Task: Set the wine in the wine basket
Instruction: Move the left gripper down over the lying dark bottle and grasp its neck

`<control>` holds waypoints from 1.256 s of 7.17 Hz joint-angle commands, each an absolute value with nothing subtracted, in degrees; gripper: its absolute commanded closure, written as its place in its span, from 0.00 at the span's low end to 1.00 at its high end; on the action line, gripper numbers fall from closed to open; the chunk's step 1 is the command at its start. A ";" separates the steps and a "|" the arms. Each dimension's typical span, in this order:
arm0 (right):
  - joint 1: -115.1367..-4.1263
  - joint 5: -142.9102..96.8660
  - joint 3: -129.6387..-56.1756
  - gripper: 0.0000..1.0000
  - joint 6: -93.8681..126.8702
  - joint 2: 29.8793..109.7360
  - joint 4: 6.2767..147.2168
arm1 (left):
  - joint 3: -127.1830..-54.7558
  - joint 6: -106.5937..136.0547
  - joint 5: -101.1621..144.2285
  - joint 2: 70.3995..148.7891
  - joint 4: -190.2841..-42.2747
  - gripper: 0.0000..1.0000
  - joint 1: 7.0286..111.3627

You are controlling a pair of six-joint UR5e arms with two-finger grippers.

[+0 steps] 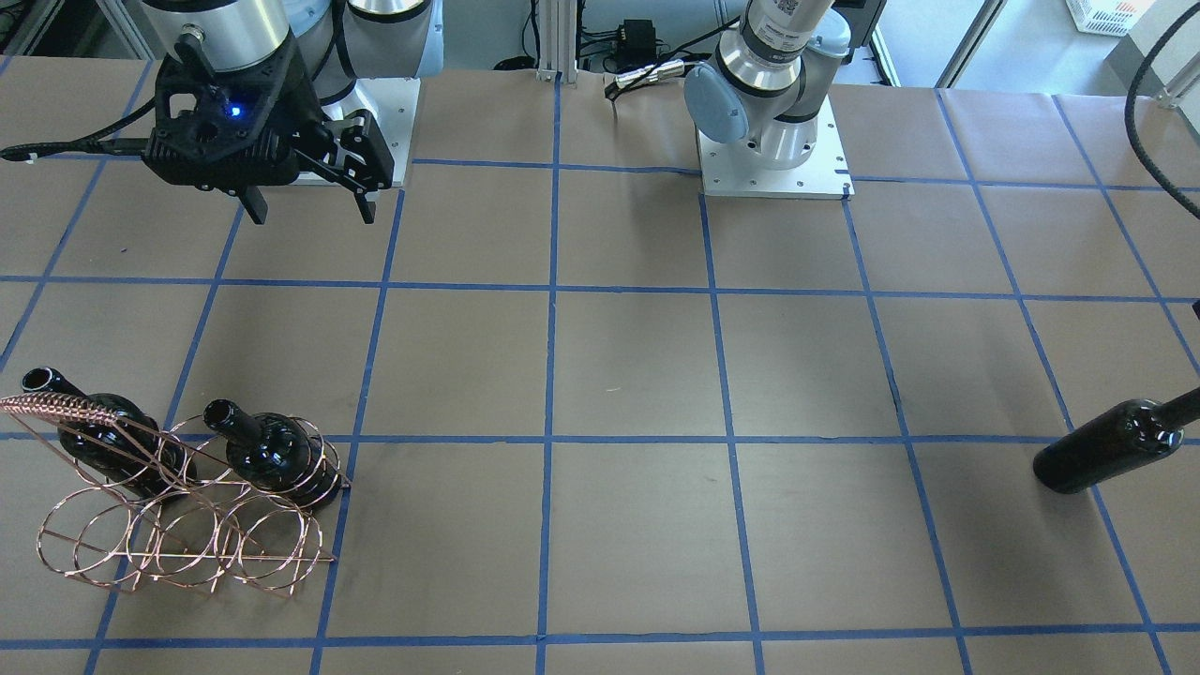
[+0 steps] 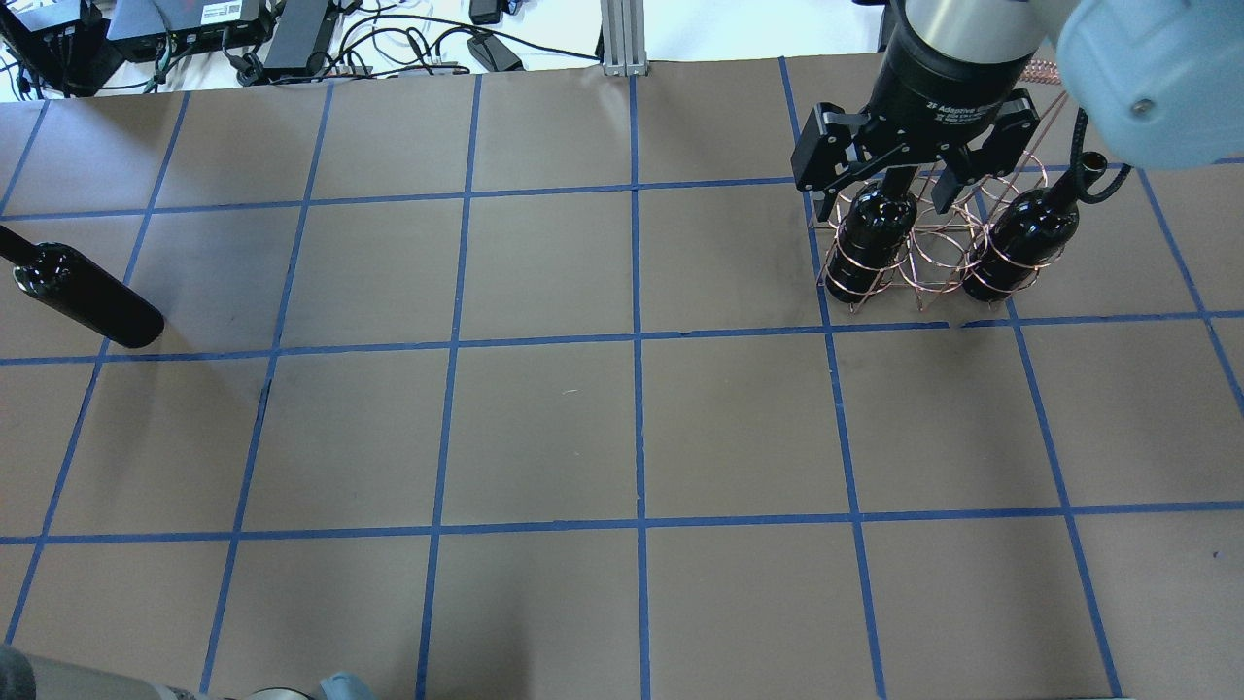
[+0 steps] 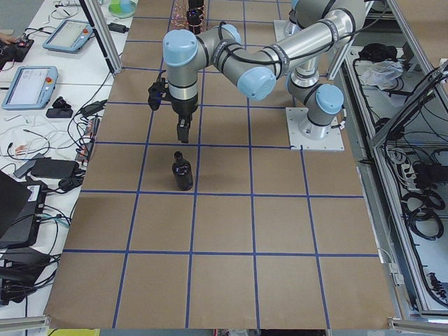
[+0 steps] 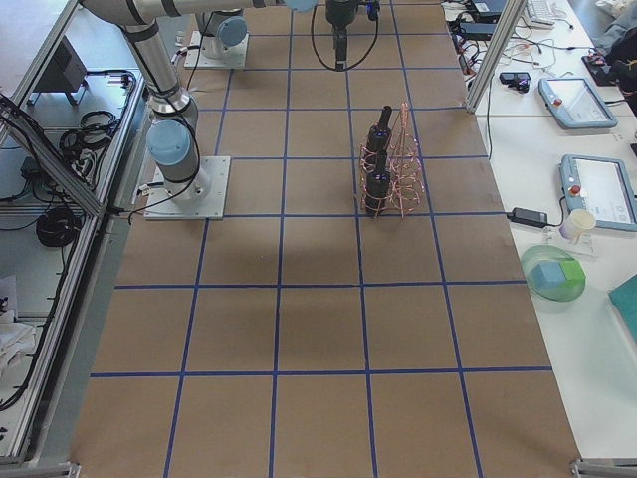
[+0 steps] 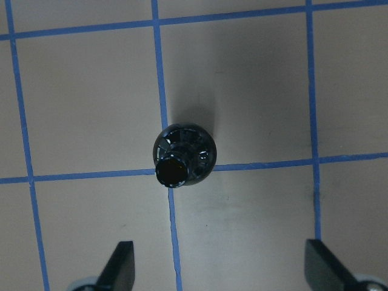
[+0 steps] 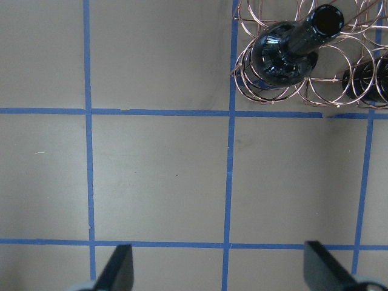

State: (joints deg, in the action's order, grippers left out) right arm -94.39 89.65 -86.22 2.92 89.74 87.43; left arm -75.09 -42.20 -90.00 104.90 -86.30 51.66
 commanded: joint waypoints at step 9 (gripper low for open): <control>-94.39 89.56 -86.31 0.00 2.99 89.74 87.36 | -77.25 -40.17 -90.61 113.73 -82.97 0.32 51.33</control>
